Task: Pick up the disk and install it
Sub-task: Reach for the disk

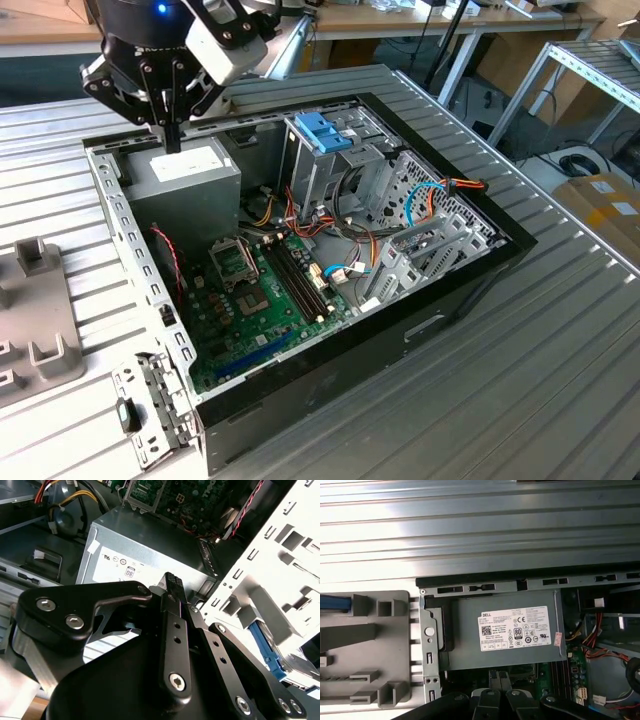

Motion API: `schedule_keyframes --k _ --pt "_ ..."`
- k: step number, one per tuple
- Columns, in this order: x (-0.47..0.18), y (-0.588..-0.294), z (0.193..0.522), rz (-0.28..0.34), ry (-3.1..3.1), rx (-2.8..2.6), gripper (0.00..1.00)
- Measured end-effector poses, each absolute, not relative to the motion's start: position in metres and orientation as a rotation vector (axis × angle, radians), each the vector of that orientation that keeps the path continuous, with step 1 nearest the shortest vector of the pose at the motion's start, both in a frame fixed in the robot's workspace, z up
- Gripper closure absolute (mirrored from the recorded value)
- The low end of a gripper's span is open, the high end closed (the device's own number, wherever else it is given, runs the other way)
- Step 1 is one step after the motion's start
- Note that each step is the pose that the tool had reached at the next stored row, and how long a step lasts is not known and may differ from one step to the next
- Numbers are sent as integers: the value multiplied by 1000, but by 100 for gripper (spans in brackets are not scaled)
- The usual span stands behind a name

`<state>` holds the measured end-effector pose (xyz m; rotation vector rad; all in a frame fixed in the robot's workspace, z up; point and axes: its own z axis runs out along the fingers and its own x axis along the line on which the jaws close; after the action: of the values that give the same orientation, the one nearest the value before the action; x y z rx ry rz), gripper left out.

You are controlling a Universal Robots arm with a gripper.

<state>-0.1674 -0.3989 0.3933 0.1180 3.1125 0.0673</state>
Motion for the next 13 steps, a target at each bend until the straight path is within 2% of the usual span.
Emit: schedule_keyframes --k 13 --pt "-170 -399 393 67 3112 118 90"
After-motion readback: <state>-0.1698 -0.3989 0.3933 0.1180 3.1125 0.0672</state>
